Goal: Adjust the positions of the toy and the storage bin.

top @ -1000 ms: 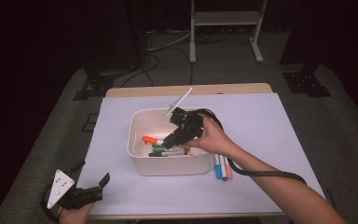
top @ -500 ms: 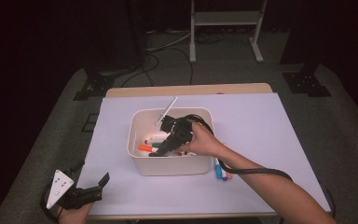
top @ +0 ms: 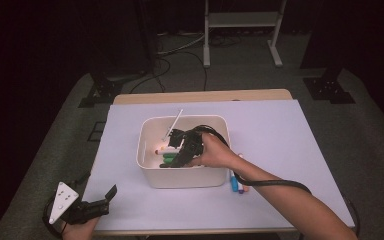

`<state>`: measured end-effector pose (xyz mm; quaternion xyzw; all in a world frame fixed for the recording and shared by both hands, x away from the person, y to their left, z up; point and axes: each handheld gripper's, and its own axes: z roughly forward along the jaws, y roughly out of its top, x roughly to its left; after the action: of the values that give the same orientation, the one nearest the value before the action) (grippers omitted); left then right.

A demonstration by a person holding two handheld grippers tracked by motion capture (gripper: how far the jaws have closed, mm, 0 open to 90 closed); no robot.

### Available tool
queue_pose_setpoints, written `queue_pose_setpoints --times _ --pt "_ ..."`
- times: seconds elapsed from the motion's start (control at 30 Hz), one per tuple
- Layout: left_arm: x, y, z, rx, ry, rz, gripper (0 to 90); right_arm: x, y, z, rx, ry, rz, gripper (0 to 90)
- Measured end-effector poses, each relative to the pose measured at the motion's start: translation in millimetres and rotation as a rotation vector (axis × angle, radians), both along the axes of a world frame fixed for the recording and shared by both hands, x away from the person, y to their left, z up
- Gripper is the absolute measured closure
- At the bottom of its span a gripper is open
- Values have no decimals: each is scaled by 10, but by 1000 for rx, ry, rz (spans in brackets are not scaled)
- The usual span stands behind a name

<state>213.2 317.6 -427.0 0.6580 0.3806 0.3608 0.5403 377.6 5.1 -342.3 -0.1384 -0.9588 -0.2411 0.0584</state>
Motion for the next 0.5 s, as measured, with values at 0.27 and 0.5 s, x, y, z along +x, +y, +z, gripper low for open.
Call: queue_pose_setpoints --times 0.27,0.5 --pt "7 -7 -5 2 1 -1 0 -36 -87 110 30 -26 -11 689" --pt "5 -9 -5 3 2 -1 0 -85 -285 323 89 -50 -37 660"
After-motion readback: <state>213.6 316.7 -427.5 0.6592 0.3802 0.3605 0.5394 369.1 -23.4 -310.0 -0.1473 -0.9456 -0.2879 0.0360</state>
